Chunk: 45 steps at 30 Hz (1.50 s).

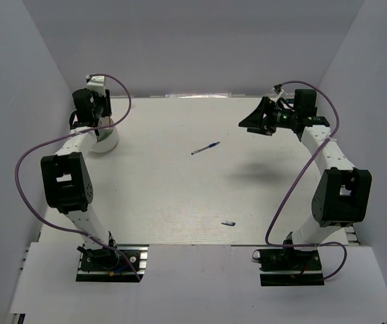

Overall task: Sort the stationery into containers
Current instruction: Place the stationery into the container, then grab a piece of stationery with the right arm

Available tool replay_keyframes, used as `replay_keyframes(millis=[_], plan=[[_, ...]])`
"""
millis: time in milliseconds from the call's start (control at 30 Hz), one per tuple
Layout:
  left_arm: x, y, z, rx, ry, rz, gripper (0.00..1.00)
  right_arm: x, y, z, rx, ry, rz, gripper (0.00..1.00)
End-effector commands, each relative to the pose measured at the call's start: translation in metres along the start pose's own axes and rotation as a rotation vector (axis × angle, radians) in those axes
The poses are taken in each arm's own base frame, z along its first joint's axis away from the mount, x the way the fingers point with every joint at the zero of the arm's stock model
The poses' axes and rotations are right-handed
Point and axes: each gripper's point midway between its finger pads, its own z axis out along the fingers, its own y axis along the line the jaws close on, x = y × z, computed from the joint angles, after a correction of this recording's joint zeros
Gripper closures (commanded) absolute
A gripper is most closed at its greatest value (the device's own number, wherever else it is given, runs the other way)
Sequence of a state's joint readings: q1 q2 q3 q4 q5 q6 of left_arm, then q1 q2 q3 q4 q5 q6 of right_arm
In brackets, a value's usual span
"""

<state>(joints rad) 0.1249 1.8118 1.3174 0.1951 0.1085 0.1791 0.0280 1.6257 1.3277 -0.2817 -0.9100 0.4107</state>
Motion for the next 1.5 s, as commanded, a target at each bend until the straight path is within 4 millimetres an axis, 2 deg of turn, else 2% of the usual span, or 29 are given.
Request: replay_keyframes(millis=[0,100,267,300,333,367,400,433,467,500,533,567,600,667,700,767,833,867,1033,1200,1267,1367,1467], plan=[[-0.033,0.007,-0.008,-0.031,-0.060,-0.025,0.46,-0.003,0.005,-0.001,-0.025,-0.009,-0.047,0.17],[-0.063,-0.001,-0.020,0.025,-0.112,-0.033,0.43,-0.002,0.005,-0.003,-0.030,-0.005,-0.064,0.17],[-0.101,-0.034,-0.044,0.232,-0.143,-0.044,0.37,0.007,0.005,-0.004,-0.035,0.020,-0.091,0.22],[-0.110,-0.045,-0.048,0.276,-0.155,-0.022,0.36,0.009,0.004,-0.005,-0.034,0.031,-0.113,0.29],[-0.104,-0.059,-0.056,0.360,-0.117,-0.014,0.34,0.019,0.001,-0.007,-0.013,0.065,-0.106,0.33],[-0.110,-0.070,-0.064,0.414,-0.125,0.006,0.34,0.022,-0.006,-0.008,0.003,0.086,-0.193,0.38],[-0.114,-0.077,-0.073,0.465,-0.139,0.040,0.33,0.024,-0.006,-0.008,0.033,0.107,-0.238,0.53],[-0.109,-0.085,-0.081,0.514,-0.123,0.039,0.31,0.030,-0.010,-0.010,0.052,0.136,-0.275,0.62],[-0.104,-0.101,-0.089,0.583,-0.115,0.036,0.30,0.046,-0.012,-0.017,0.079,0.196,-0.270,0.72],[-0.103,-0.104,-0.095,0.600,-0.112,0.032,0.29,0.055,-0.017,-0.020,0.085,0.231,-0.357,0.75],[-0.104,-0.106,-0.106,0.609,-0.113,0.032,0.29,0.068,-0.009,-0.023,0.096,0.262,-0.418,0.76],[-0.094,-0.113,-0.112,0.629,-0.094,0.025,0.28,0.082,-0.008,-0.028,0.108,0.304,-0.438,0.78],[-0.100,-0.118,-0.125,0.639,-0.117,0.043,0.28,0.103,-0.017,-0.030,0.130,0.361,-0.502,0.78],[-0.096,-0.125,-0.134,0.655,-0.128,0.056,0.27,0.128,-0.002,-0.033,0.118,0.414,-0.620,0.76],[-0.090,-0.133,-0.138,0.676,-0.116,0.047,0.27,0.138,-0.007,-0.037,0.144,0.446,-0.647,0.73],[-0.088,-0.143,-0.146,0.717,-0.090,0.038,0.27,0.166,-0.002,-0.041,0.118,0.537,-0.738,0.69],[-0.089,-0.151,-0.153,0.748,-0.071,0.029,0.27,0.180,-0.005,-0.045,0.129,0.587,-0.778,0.68],[-0.091,-0.158,-0.158,0.764,-0.077,0.032,0.27,0.193,0.004,-0.040,0.098,0.622,-0.806,0.68],[-0.083,-0.175,-0.172,0.768,-0.094,0.056,0.27,0.247,0.028,-0.038,0.031,0.786,-0.692,0.68],[-0.080,-0.179,-0.176,0.765,-0.075,0.058,0.27,0.270,0.017,-0.041,0.084,0.857,-0.672,0.66],[-0.076,-0.182,-0.176,0.759,-0.068,0.058,0.27,0.273,0.017,-0.038,0.094,0.864,-0.670,0.64],[-0.072,-0.185,-0.174,0.758,-0.059,0.051,0.27,0.283,0.018,-0.030,0.110,0.897,-0.645,0.59],[-0.069,-0.188,-0.169,0.756,-0.049,0.036,0.27,0.292,0.017,-0.018,0.112,0.928,-0.571,0.59]])
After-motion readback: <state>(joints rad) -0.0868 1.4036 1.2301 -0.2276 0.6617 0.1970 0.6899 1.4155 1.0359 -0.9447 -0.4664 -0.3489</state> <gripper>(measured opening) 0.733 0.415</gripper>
